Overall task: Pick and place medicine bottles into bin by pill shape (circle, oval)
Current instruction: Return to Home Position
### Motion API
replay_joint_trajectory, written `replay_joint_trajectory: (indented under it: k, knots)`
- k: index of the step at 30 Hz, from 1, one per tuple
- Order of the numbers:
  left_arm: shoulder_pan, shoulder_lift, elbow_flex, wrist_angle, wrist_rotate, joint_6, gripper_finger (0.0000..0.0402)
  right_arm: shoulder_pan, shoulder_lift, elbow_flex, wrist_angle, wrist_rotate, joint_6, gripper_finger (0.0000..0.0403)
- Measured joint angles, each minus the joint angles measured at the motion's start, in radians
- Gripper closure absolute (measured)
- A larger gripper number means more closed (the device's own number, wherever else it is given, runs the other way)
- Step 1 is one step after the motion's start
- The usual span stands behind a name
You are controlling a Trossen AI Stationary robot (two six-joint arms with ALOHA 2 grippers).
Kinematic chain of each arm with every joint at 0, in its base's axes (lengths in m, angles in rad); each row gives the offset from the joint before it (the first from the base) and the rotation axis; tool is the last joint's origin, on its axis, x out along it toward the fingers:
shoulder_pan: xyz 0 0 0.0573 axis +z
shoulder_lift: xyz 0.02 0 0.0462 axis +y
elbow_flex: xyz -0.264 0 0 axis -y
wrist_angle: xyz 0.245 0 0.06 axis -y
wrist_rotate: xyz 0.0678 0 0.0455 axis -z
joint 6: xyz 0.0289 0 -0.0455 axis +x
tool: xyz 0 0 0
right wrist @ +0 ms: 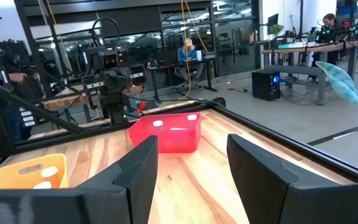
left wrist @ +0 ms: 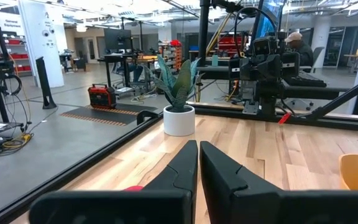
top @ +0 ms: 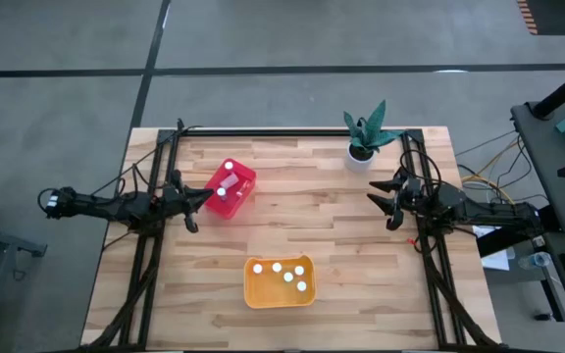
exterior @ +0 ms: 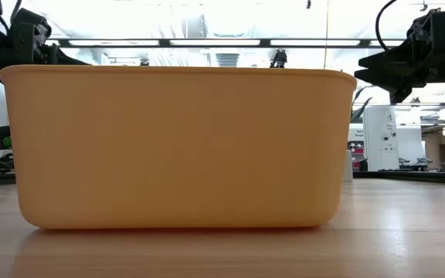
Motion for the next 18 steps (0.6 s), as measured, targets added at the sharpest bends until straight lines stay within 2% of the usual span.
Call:
replay_joint_trajectory:
  k: [18]
  knots:
    - [0.0,0.005,0.0,0.0,0.0,0.0,0.04,0.0,0.0,0.0,0.0,0.0,0.0,0.0223]
